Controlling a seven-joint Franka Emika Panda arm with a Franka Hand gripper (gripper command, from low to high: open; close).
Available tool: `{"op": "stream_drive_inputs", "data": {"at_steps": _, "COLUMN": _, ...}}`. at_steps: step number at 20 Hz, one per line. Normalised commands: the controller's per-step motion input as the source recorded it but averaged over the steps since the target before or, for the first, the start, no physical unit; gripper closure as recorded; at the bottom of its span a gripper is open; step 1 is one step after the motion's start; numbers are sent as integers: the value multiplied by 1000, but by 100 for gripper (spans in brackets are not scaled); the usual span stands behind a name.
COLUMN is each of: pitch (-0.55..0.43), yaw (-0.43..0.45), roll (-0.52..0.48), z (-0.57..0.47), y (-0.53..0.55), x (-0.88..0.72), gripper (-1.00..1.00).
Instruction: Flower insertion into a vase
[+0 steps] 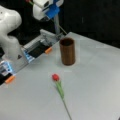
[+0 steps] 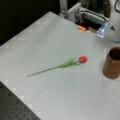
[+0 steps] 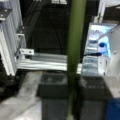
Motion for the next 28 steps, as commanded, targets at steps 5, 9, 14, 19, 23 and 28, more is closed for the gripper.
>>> {"op": "stream_drive_inputs", "data": {"at_steps": 5, "pitch": 369, "yaw": 7, "roll": -185, "z": 133, "y": -15, "x": 184, "gripper": 100}}
{"op": "stream_drive_inputs", "data": {"at_steps": 9, "pitch": 363, "yaw": -31, "roll": -213, "z": 136, "y": -43, "x": 178, "gripper": 100}}
{"op": "stream_drive_inputs", "data": {"at_steps": 14, "pitch": 310, "yaw": -31, "roll": -232, "z": 129, "y": -1, "x": 218, "gripper": 100}}
{"op": "stream_drive_inputs", "data": {"at_steps": 19, "pitch": 308, "yaw": -51, "roll": -238, "z": 114, "y": 55, "x": 273, "gripper": 100}}
{"op": "stream_drive_inputs", "data": {"at_steps": 23, "pitch": 328, "yaw": -86, "roll": -254, "z": 36, "y": 103, "x": 352, "gripper": 100}}
{"op": "stream_drive_inputs", "data": {"at_steps": 28, "pitch": 325, "yaw": -92, "roll": -254, "z": -44, "y": 143, "x": 455, "gripper": 100}}
